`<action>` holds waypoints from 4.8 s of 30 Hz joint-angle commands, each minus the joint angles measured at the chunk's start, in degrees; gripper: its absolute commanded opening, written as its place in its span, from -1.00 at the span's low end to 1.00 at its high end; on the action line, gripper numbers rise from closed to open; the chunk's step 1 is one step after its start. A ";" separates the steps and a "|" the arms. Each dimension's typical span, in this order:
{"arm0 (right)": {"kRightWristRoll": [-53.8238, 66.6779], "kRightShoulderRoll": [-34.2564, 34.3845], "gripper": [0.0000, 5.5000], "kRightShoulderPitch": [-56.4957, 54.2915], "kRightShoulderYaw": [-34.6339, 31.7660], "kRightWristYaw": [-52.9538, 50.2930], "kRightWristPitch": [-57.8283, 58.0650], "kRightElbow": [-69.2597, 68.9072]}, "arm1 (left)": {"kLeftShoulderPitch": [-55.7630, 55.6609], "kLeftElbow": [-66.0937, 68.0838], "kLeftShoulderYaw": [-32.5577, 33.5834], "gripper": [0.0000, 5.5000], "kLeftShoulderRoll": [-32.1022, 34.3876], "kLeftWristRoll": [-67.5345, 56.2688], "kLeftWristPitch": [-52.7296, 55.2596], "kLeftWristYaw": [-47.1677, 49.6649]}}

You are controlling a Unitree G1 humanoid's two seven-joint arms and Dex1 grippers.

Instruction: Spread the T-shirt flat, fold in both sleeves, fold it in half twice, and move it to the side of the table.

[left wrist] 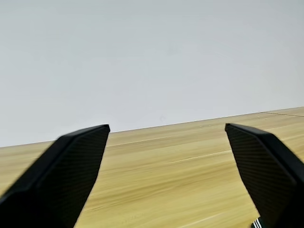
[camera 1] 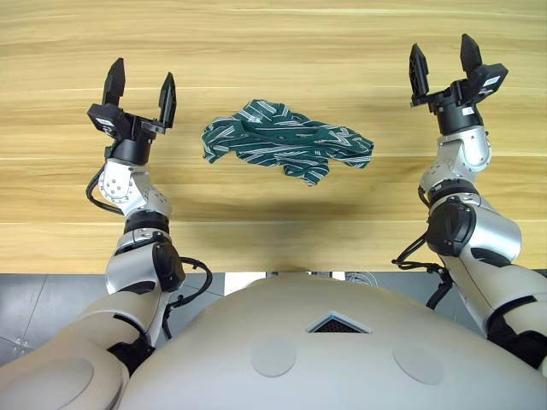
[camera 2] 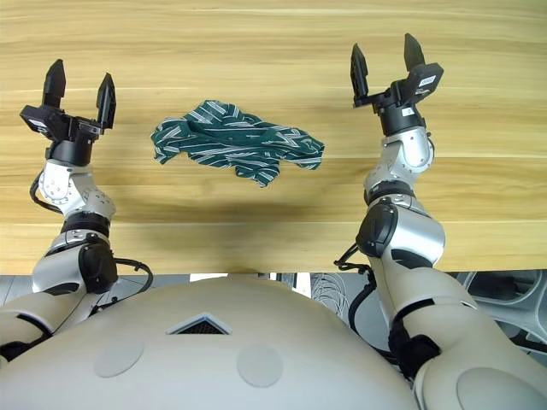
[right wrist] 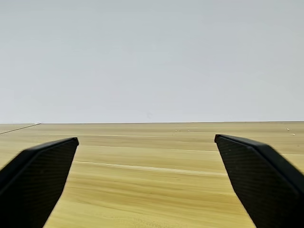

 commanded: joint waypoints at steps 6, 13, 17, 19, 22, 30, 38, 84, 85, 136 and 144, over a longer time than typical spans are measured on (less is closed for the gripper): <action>0.59 -0.11 0.95 -0.70 -0.25 0.37 0.03 -0.56 | -0.10 1.05 -0.49 0.60 1.24 0.96 -0.60 -0.41; 0.94 0.07 0.95 -0.70 -0.44 1.87 0.18 -0.72 | 0.01 1.25 -0.45 0.60 1.61 0.72 -0.44 -0.96; 1.23 0.18 0.95 -0.70 -0.47 2.83 0.29 -0.86 | 0.14 1.31 -0.40 0.60 1.71 0.66 -0.33 -1.48; 1.34 0.16 0.95 -0.70 -0.40 2.99 0.32 -0.81 | 0.12 1.37 -0.40 0.60 1.75 0.66 -0.32 -1.67; 1.51 0.14 0.95 -0.76 -0.25 3.19 0.40 -0.74 | 0.16 1.38 -0.44 0.60 1.81 0.76 -0.44 -1.89; 1.71 0.23 0.95 -0.67 0.21 3.64 0.51 -0.69 | 0.36 1.26 -0.62 0.60 1.79 1.00 -0.74 -1.92; 1.66 0.73 0.95 -0.10 2.20 11.48 2.50 -1.22 | 1.81 0.34 -1.31 0.60 2.20 0.77 -1.22 -3.59; -21.93 -6.14 -0.89 5.26 29.55 12.41 0.59 -3.47 | 5.93 -4.51 -7.41 0.61 6.61 2.38 1.20 -13.03; -21.80 -6.15 -0.97 5.22 29.61 12.37 0.45 -3.54 | 6.36 -4.79 -7.81 0.61 6.75 2.33 1.53 -14.06; -15.86 -5.62 -1.00 5.02 27.96 16.98 -1.39 -7.20 | 1.75 2.13 -26.74 -0.99 13.36 27.50 -4.52 8.37; -14.77 -5.25 -1.00 -13.97 25.22 10.18 9.25 -5.86 | -16.66 -4.88 -20.42 -0.99 9.26 8.42 18.02 -2.92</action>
